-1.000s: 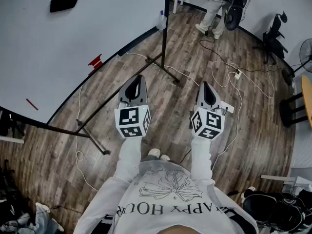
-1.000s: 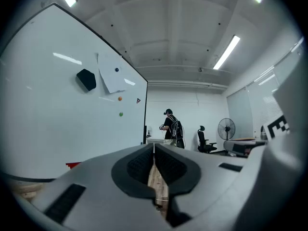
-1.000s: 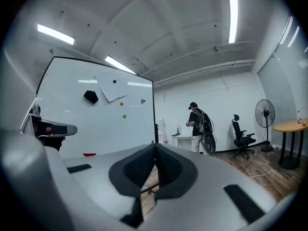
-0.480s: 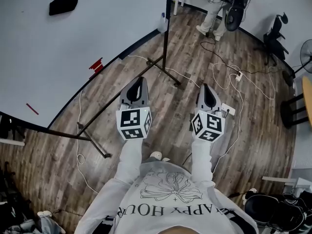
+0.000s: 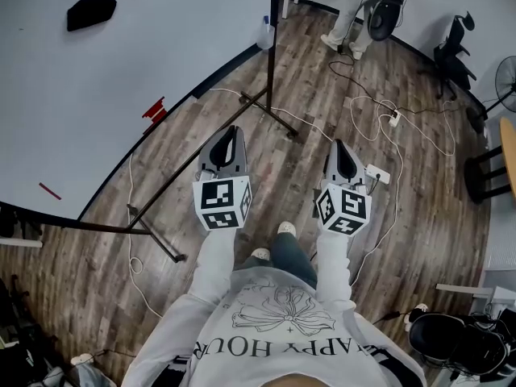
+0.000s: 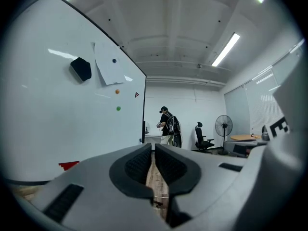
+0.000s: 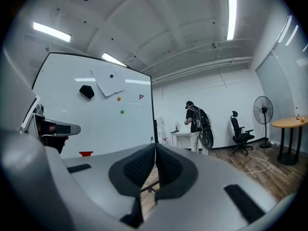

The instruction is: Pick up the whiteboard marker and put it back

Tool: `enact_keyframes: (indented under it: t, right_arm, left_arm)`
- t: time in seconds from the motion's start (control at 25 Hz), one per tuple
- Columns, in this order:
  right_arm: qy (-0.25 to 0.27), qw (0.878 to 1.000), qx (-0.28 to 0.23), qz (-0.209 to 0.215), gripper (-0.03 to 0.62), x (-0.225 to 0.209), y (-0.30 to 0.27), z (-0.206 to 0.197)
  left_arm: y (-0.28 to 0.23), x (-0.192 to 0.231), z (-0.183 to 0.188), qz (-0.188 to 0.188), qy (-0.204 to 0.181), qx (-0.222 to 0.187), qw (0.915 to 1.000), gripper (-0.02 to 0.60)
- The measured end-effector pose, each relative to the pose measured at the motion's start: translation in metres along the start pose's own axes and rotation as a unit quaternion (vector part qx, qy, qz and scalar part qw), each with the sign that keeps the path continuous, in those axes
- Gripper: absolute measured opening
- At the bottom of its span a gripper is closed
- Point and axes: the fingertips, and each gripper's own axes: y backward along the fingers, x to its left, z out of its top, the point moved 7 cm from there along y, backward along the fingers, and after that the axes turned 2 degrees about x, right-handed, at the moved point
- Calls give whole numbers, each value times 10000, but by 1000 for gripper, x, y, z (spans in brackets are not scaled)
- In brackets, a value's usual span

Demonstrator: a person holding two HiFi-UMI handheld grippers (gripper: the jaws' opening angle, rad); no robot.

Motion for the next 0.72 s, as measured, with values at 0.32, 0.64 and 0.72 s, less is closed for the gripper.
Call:
enact_keyframes:
  t: [0.32,0.64,0.72]
  right_arm:
    - [-12,9999,64,98,3,-22,-55,-6]
    - [2,9995,-18,327,3,-73,-160,13]
    - [24,9991,-50,420,3,-89,-186,22]
  left_arm:
    - [-59,-2,-5,102,60,18,9999,12]
    - [-161,-12,7,341,135,-37,9993,15]
    - [-186,-17,13,441,165,-66,9989,52]
